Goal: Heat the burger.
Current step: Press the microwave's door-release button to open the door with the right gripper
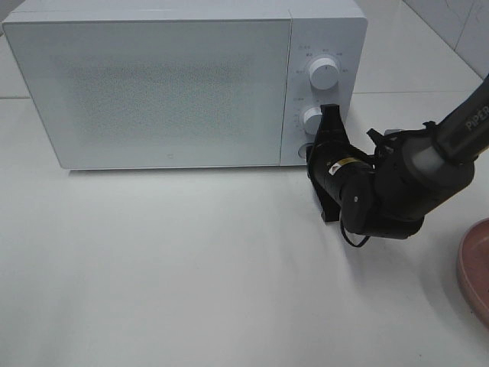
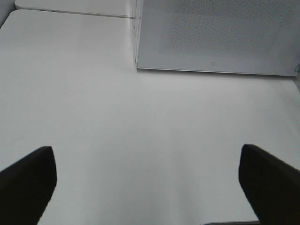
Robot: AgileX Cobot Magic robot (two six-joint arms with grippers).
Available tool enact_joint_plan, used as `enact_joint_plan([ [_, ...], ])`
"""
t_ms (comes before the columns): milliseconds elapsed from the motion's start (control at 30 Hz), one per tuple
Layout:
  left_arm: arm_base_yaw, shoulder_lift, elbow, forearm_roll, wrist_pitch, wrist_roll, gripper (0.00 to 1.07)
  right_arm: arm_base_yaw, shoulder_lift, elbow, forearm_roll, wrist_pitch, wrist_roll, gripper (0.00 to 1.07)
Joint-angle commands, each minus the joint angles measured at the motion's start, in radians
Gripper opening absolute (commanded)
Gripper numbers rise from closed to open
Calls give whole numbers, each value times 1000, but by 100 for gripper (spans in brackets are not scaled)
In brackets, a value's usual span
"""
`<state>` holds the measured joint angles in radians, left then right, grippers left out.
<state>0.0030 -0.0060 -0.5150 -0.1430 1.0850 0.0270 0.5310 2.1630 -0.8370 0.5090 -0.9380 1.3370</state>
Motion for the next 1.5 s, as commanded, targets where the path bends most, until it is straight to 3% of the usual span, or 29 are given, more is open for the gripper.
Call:
enact_joint_plan([
  [33, -5, -18, 0, 1, -14, 2, 98, -6, -5, -48, -30, -71, -8, 0],
  [633, -5, -18, 0, 1, -14, 2, 98, -6, -5, -122, -20, -175, -27, 0],
  [867, -5, -18, 0, 1, -14, 2, 98, -6, -5, -158, 107, -248, -119, 0],
  [1500, -5, -18, 0, 1, -14, 2, 98, -6, 21, -211, 145, -189, -137, 0],
])
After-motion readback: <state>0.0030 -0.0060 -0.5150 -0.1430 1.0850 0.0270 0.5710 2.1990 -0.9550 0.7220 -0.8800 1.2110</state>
